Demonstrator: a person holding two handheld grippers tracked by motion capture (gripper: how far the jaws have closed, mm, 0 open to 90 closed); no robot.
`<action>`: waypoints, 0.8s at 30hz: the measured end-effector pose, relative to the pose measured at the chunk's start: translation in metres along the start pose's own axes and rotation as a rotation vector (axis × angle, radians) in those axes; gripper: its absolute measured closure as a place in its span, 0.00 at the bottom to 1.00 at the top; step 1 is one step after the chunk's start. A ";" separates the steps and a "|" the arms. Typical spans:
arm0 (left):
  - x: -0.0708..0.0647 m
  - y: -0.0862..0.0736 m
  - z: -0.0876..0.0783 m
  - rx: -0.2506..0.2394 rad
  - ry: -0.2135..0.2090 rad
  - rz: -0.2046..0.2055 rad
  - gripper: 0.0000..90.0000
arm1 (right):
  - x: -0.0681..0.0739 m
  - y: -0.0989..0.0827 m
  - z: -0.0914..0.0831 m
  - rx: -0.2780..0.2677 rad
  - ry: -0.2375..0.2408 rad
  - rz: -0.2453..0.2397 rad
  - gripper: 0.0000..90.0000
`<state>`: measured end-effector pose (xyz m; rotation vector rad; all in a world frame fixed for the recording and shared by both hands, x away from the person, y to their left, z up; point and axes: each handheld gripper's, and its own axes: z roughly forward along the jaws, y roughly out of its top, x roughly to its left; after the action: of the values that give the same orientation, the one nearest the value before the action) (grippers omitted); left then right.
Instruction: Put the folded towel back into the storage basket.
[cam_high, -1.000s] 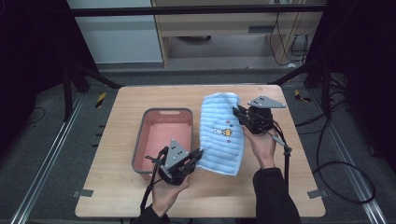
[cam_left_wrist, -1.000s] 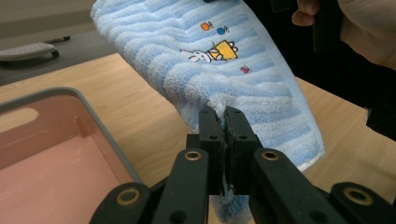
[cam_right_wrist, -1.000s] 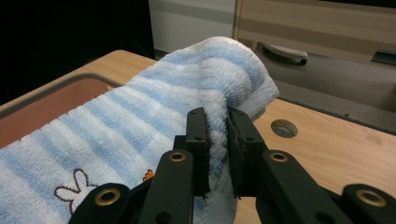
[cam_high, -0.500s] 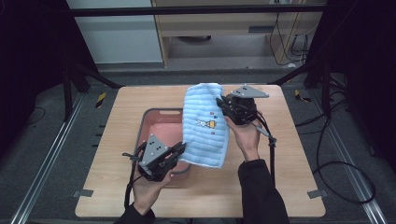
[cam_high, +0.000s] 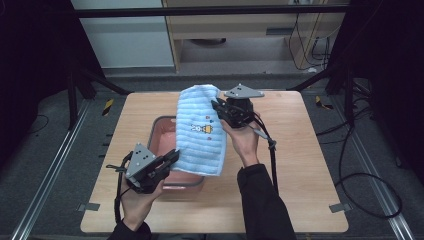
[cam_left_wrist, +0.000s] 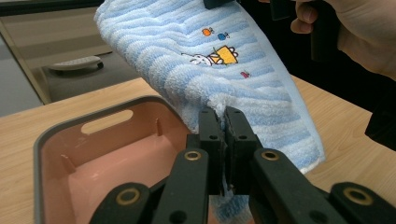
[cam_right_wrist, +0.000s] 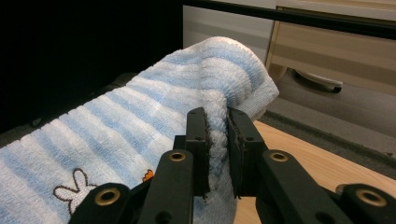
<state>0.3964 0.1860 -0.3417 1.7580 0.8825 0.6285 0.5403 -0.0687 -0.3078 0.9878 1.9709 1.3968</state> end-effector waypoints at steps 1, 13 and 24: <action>0.002 -0.001 -0.001 0.000 0.004 -0.001 0.96 | 0.002 0.000 0.002 0.003 0.002 0.000 0.89; 0.019 -0.008 -0.010 0.015 0.038 -0.018 0.96 | 0.015 -0.002 0.028 0.006 0.031 0.006 0.89; 0.037 -0.027 -0.005 0.054 0.072 -0.053 0.96 | 0.028 -0.011 0.058 0.037 0.051 0.005 0.89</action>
<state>0.4073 0.2241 -0.3654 1.7634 1.0010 0.6423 0.5648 -0.0161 -0.3371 0.9835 2.0399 1.4059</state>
